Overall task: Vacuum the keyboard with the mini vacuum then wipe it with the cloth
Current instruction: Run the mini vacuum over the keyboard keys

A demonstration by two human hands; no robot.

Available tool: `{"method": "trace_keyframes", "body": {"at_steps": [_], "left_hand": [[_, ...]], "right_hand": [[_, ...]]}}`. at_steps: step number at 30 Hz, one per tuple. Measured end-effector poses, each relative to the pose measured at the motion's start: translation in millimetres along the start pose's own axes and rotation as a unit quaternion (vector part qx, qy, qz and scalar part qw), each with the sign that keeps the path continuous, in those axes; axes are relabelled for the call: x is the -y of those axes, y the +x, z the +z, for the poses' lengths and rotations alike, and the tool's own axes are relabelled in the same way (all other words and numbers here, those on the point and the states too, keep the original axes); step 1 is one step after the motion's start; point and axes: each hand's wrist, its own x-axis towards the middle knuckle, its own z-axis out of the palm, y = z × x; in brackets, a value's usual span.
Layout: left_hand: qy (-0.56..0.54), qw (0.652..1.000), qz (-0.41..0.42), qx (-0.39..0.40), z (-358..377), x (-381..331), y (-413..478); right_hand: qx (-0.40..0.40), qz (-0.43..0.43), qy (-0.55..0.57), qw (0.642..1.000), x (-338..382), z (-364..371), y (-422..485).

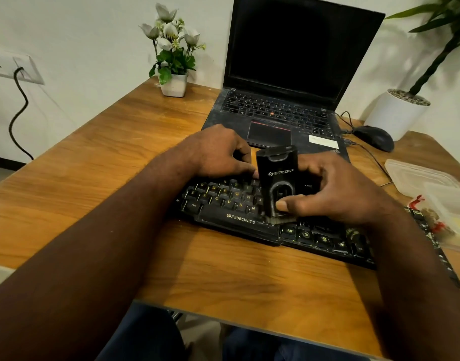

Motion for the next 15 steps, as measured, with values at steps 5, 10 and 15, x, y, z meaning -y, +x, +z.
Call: {"method": "trace_keyframes", "body": {"at_steps": [5,10,15], "left_hand": [[0.007,1.000,0.005,-0.009,-1.3,2.8,1.2],[0.001,1.000,0.003,-0.012,0.7,3.9,2.3],[0.010,1.000,0.001,-0.011,0.1,5.6,3.1]], "right_hand": [[-0.034,-0.001,-0.005,0.999,-2.8,11.4,6.6],[-0.015,0.004,0.023,1.000,-2.3,1.5,2.1],[-0.030,0.000,-0.017,0.999,-4.3,16.3,9.3]]}}
